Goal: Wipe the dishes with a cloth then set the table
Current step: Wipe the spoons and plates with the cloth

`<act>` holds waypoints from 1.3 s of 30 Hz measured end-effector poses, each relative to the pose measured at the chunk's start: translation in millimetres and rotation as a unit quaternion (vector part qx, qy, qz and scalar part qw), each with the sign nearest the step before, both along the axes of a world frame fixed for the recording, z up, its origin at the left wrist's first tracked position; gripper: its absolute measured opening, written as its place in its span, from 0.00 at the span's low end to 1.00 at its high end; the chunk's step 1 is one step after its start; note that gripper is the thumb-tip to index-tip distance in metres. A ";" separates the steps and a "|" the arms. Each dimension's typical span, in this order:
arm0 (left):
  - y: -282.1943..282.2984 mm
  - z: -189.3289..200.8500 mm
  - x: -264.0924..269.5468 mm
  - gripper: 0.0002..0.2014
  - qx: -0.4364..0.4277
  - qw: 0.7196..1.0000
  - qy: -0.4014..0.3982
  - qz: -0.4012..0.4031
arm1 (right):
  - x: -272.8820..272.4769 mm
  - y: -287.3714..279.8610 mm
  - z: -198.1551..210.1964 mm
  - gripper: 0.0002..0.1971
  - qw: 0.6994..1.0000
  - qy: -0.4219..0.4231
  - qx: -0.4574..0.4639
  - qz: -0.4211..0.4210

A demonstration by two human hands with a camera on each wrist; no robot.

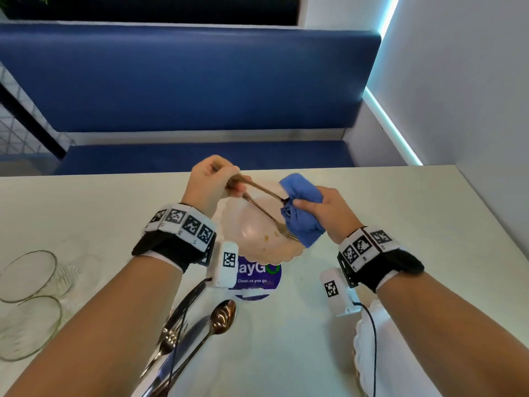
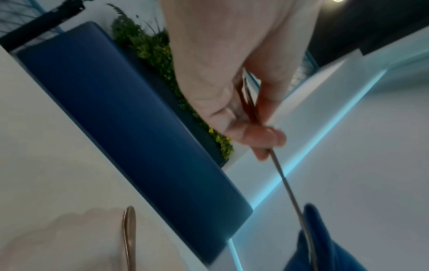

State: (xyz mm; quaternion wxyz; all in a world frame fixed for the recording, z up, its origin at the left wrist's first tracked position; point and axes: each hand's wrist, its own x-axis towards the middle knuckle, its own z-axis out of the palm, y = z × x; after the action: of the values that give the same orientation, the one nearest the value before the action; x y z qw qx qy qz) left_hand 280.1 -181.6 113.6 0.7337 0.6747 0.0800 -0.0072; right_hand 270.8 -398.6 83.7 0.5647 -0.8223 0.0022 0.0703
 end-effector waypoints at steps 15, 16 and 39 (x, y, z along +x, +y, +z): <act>-37.0 -19.6 -124.4 0.15 0.027 0.989 0.093 -0.115 | -30.0 53.8 19.6 0.06 0.933 -0.038 0.250 -0.257; -36.5 -21.1 -125.9 0.15 0.028 0.990 0.092 -0.107 | -33.2 58.8 15.7 0.06 0.931 0.006 0.264 -0.251; 54.5 2.9 -143.9 0.15 -0.158 0.975 0.147 -0.057 | -127.1 135.3 22.2 0.09 0.983 0.060 0.049 0.165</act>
State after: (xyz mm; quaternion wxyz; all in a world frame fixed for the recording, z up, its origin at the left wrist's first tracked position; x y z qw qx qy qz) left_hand 136.2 -127.1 116.5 0.8095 0.5454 0.1465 -0.1609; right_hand 143.7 -263.3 105.9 0.5837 -0.7771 -0.1033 0.2116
